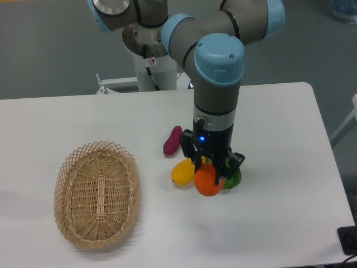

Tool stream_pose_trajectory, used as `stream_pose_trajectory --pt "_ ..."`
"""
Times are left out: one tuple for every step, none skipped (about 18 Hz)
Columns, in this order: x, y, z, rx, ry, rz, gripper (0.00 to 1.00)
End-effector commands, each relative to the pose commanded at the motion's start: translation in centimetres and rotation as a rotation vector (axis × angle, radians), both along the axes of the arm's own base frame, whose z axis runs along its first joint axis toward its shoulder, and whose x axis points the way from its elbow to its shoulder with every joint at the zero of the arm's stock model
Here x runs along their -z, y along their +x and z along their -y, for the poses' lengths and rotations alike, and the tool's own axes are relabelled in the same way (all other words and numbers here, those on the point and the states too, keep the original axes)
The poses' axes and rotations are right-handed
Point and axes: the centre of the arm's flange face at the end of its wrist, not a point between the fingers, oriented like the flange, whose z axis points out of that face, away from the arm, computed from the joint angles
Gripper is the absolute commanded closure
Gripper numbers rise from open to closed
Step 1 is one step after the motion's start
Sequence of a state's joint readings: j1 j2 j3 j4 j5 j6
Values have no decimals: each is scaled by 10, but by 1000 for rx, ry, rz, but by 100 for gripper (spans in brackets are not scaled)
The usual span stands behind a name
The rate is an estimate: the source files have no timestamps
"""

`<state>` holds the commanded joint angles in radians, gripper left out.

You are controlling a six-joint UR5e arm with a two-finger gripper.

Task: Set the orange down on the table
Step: 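Close the gripper around the orange in the fruit cluster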

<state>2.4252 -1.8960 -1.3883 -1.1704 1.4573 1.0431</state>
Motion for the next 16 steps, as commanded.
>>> stream_pose_trajectory --pt "4 1 0 1 -5 4 66" --pt "5 2 0 2 -5 6 66" --pt "4 1 0 2 -3 3 66" --pt "3 1 -1 0 -2 3 66" --pt "5 0 -1 0 -4 5 66" --pt "5 0 -1 2 -4 5 66" --pt "5 0 -1 2 -4 5 66" --pt "4 0 -1 2 -3 3 66" --pt "4 0 -1 0 -3 4 66" --pt "4 0 -2 0 -3 4 66" --pt "5 0 -3 -1 -4 6 66" --pt "6 0 -3 -3 -4 7 66" --pt "6 0 -3 -3 -4 7 66" --pt "6 0 -3 -2 -5 6 66" --pt "8 0 -4 -3 -7 9 66" --pt "11 0 -4 -5 -11 12 66"
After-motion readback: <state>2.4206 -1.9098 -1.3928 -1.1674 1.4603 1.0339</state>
